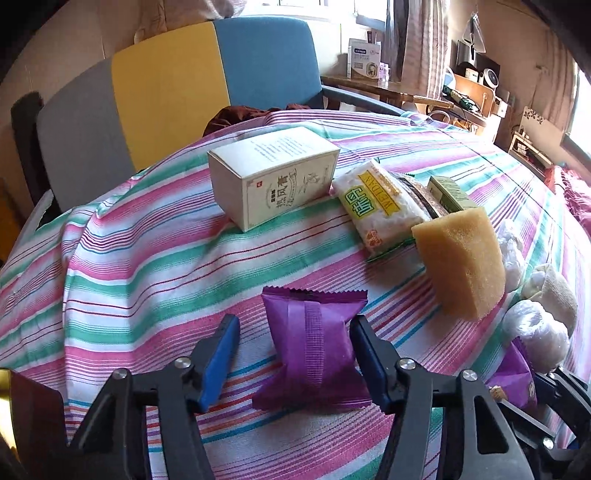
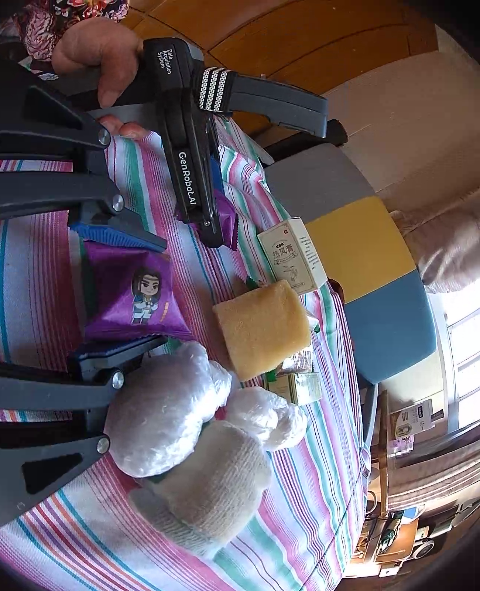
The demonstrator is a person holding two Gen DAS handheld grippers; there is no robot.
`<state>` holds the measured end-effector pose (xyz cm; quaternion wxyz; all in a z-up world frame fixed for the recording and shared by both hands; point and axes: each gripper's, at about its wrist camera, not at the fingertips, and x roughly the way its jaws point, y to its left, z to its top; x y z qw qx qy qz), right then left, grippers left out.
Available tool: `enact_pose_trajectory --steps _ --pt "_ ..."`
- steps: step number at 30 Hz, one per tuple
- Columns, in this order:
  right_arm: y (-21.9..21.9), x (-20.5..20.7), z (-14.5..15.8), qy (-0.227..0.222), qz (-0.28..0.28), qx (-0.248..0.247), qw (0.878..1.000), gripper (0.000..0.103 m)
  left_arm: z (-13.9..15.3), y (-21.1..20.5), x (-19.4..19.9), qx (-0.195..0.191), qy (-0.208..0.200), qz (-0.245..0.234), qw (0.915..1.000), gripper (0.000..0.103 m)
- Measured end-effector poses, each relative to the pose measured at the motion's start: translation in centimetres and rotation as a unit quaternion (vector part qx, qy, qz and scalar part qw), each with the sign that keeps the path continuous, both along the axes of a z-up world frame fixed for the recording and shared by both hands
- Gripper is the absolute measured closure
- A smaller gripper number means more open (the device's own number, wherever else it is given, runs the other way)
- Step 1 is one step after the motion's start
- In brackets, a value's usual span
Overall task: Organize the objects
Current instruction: 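Grasp the other purple snack packet with the left tool, then carry the purple packets toward the gold tray with both tools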
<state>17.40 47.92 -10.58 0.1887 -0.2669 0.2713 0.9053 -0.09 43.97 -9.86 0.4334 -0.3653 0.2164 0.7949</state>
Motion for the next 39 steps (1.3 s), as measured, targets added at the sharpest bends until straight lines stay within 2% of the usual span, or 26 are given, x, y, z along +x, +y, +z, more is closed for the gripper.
enact_pose_trajectory --steps 3,10,17,28,34,39 --pt "0.0 0.0 0.0 0.000 0.000 -0.001 1.000 0.060 0.1 0.0 0.0 0.006 0.001 0.000 1.0000 0.060" --pt "-0.1 -0.1 -0.1 -0.004 -0.002 0.006 1.000 0.060 -0.1 -1.5 0.7 0.015 0.023 0.016 0.9995 0.062" --pt "-0.4 -0.3 0.1 -0.012 -0.005 0.018 1.000 0.060 0.0 -4.2 1.2 0.025 0.034 0.053 0.9977 0.063" --pt "-0.8 -0.6 0.2 -0.027 -0.010 0.035 0.999 0.060 0.7 -9.5 3.9 0.055 -0.009 0.096 0.9938 0.064" --pt "-1.1 -0.5 0.4 -0.036 -0.020 0.050 0.998 0.060 3.2 -13.1 6.1 0.082 -0.010 0.097 0.9918 0.064" --pt "-1.4 -0.6 0.6 -0.041 -0.026 0.061 0.997 0.060 5.6 -16.8 6.5 0.103 -0.001 0.123 0.9870 0.064"
